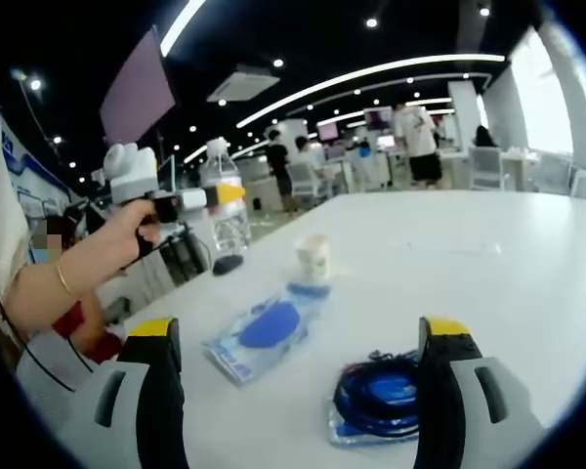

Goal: Arrange the tabletop items into an orderly group along one side of the table until the central work area is clear of visible clutter.

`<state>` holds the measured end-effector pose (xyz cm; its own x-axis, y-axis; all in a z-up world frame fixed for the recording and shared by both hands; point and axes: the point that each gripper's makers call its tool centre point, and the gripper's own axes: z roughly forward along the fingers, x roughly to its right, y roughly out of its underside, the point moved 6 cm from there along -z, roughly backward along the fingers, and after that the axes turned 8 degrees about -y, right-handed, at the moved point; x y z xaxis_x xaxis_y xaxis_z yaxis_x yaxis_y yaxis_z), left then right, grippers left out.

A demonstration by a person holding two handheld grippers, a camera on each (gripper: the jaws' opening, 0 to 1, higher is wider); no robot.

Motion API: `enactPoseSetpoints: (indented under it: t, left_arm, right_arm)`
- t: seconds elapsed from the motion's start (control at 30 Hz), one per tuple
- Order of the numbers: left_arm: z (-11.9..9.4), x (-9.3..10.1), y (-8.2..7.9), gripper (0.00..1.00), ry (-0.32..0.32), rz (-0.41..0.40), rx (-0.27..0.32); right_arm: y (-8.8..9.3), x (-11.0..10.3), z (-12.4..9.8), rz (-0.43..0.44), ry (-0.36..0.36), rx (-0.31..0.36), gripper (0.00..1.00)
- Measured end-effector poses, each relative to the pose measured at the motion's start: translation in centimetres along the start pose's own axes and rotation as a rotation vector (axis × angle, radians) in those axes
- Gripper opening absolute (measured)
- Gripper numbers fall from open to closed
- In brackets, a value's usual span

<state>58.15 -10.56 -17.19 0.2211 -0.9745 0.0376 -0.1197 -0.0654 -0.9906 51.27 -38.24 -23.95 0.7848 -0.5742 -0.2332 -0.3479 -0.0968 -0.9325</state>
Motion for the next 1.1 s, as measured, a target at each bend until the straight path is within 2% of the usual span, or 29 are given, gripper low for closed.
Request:
enactPoseSetpoints:
  t: [0.07, 0.27, 0.43, 0.73, 0.83, 0.9, 1.03, 1.1]
  left_arm:
    - [0.4, -0.1, 0.1, 0.36, -0.006, 0.013, 0.018]
    - [2.5, -0.6, 1.1, 0.36, -0.011, 0.015, 0.021]
    - [4.4, -1.3, 2.4, 0.36, -0.026, 0.026, 0.016]
    - [8.4, -2.2, 4.3, 0.36, -0.040, 0.017, 0.003]
    - [9.5, -2.2, 4.9, 0.36, -0.036, 0.051, 0.000]
    - [10.2, -2.4, 5.4, 0.36, -0.028, 0.032, -0.005]
    - [11.3, -2.6, 6.3, 0.36, -0.018, 0.042, -0.017]
    - [11.8, -2.8, 6.6, 0.36, -0.014, 0.029, -0.017]
  right_arm:
    - [0.4, 0.1, 0.1, 0.005, 0.001, -0.014, 0.99]
    - [1.1, 0.6, 0.2, 0.013, 0.012, -0.040, 0.99]
    - [1.2, 0.3, 0.7, 0.096, -0.015, -0.022, 0.99]
    - [2.3, 0.7, 0.9, 0.108, 0.010, -0.066, 0.99]
    - [3.1, 1.1, 0.8, 0.082, 0.031, -0.114, 0.99]
    - [3.2, 1.1, 0.8, 0.078, 0.034, -0.118, 0.99]
    - [3.3, 1.4, 0.7, 0.084, 0.045, -0.118, 0.99]
    - [3.8, 1.7, 0.6, 0.087, 0.054, -0.141, 0.99]
